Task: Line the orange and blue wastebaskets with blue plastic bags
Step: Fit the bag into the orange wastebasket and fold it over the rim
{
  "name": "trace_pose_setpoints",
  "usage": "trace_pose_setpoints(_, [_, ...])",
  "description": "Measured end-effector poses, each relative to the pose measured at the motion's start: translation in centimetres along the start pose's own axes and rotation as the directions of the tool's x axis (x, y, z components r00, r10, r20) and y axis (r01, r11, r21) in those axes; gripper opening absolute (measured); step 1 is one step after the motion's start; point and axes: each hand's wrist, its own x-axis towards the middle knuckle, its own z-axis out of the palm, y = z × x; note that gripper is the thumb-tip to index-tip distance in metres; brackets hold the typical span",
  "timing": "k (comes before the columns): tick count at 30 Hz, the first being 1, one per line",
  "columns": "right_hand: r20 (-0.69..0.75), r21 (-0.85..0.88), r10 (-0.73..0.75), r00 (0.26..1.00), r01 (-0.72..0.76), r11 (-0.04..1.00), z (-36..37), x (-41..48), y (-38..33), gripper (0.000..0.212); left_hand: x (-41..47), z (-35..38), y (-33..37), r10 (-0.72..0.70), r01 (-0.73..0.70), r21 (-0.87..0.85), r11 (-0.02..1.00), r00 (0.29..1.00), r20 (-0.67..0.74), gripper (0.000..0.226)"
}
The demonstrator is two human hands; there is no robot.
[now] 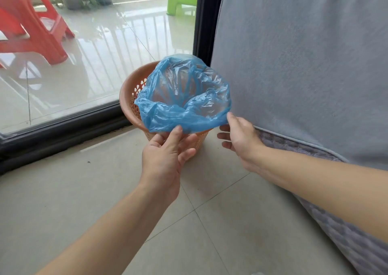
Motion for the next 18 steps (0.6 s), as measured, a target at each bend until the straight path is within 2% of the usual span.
trace_pose_setpoints(3, [-0.026, 0.076, 0.013, 1.000, -0.011, 0.997, 0.5, 0.3, 0.5, 0.018, 0.2, -1.0, -0.2, -0.008, 0.008, 0.007, 1.000, 0.999, -0.033, 0.012])
trace_pose_setpoints(6, [-0.139, 0.178, 0.038, 0.990, -0.013, 0.984, 2.0, 0.2, 0.7, 0.014, 0.5, -2.0, -0.5, -0.018, 0.020, 0.026, 0.999, 0.998, -0.064, 0.011])
trace_pose_setpoints(9, [-0.207, 0.347, 0.139, 0.969, -0.060, 0.936, 3.7, -0.5, 1.0, 0.015, 0.8, -3.0, -1.0, -0.007, 0.009, 0.033, 0.999, 0.997, -0.082, 0.013])
trace_pose_setpoints(12, [-0.177, 0.568, 0.251, 0.952, -0.110, 0.816, 5.5, -1.0, 1.6, 0.015, 1.3, -4.1, -1.5, -0.025, 0.033, 0.055, 0.998, 0.992, -0.126, 0.014])
trace_pose_setpoints(16, [-0.136, 0.616, 0.270, 0.953, -0.132, 0.777, 6.8, -1.3, 2.3, 0.018, 3.0, -5.5, -1.0, -0.080, 0.093, 0.057, 0.994, 0.976, -0.201, 0.024])
trace_pose_setpoints(18, [-0.154, 0.639, 0.291, 0.944, -0.130, 0.758, 6.7, -1.5, 2.0, 0.023, 3.8, -6.3, -0.3, -0.055, 0.070, 0.052, 0.996, 0.968, -0.246, 0.026])
